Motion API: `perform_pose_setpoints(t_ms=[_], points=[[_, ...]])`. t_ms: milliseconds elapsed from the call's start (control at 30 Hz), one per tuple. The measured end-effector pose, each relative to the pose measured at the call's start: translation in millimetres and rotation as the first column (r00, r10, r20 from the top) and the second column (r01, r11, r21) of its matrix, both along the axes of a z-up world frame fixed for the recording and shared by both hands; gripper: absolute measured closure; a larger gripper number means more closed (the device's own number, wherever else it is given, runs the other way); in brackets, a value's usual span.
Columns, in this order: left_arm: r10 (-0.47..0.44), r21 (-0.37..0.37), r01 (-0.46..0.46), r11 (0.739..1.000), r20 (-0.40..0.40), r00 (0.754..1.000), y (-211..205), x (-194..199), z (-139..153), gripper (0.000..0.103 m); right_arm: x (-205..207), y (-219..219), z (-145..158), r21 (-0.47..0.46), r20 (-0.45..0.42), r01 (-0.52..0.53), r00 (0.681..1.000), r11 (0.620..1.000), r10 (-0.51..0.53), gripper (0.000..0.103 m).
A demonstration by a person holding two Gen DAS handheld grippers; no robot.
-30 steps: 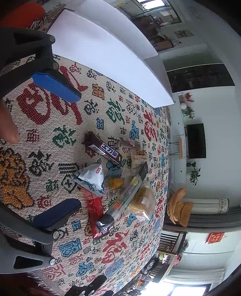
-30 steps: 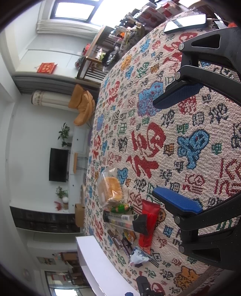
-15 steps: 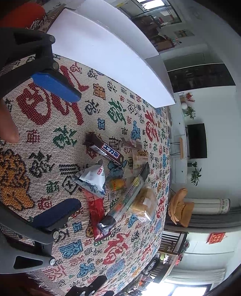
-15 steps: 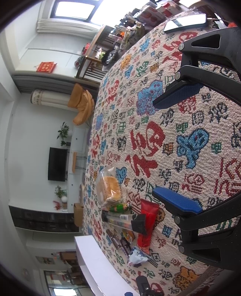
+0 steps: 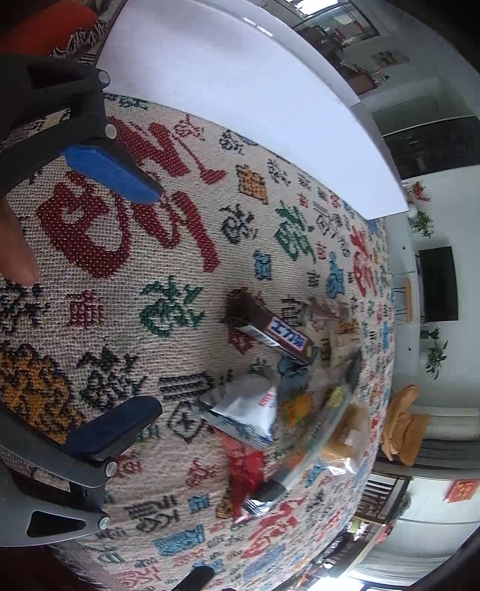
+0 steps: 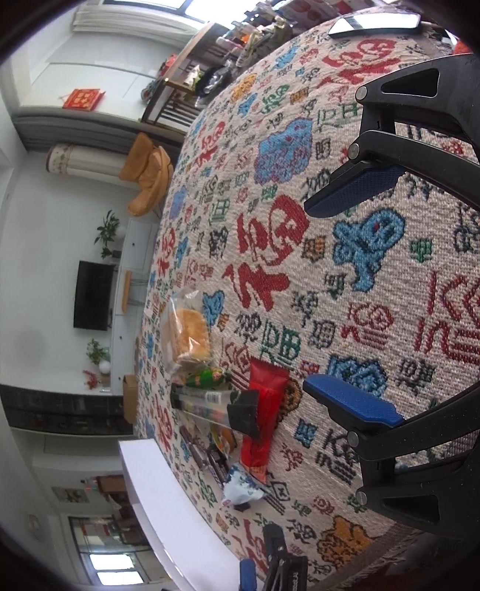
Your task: Organize snacks
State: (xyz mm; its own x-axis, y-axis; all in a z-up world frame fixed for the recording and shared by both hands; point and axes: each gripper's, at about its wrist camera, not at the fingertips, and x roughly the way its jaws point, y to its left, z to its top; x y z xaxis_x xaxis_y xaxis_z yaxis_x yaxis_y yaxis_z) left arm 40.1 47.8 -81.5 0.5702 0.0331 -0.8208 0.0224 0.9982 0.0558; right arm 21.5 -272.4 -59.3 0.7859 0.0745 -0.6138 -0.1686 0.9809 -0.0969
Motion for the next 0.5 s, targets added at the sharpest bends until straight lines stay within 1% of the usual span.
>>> perform_pose_setpoints(t_ms=[33,67,133,167,233,267,300,400,500], points=[[-0.007,-0.004,0.006,1.0,-0.021,1.0,1,1,-5,0.0,3,3,-2,0.024,-0.033,-0.026,0.999,0.999,0.026,0.014],[-0.006,-0.026,0.005,1.0,-0.008,1.0,3,1,-5,0.0,8,8,-5,0.051,-0.075,-0.056,0.995,0.997,0.06,0.014],[-0.004,-0.042,0.003,0.999,-0.018,1.0,5,3,-7,0.0,20,21,-13,0.088,-0.162,-0.118,0.978,0.989,0.131,0.014],[-0.003,-0.043,0.002,0.999,-0.02,1.0,5,4,-7,0.0,27,29,-18,0.083,-0.201,-0.141,0.967,0.986,0.155,0.014],[-0.002,-0.053,0.001,0.999,-0.022,1.0,7,4,-8,0.0,40,46,-27,0.034,-0.251,-0.165,0.953,0.986,0.169,0.014],[0.0,-0.056,-0.001,0.998,-0.019,1.0,7,4,-8,0.0,46,52,-30,0.025,-0.265,-0.174,0.948,0.984,0.174,0.014],[-0.001,-0.054,0.001,0.999,-0.015,1.0,7,3,-9,0.0,54,55,-29,0.046,-0.263,-0.178,0.947,0.983,0.183,0.014],[0.004,-0.054,-0.005,0.999,-0.011,1.0,8,3,-9,0.0,88,66,-28,0.046,-0.307,-0.161,0.937,0.986,0.168,0.014],[0.007,-0.055,-0.008,0.998,-0.015,1.0,8,5,-9,0.0,124,71,-23,0.048,-0.321,-0.106,0.94,0.993,0.116,0.014]])
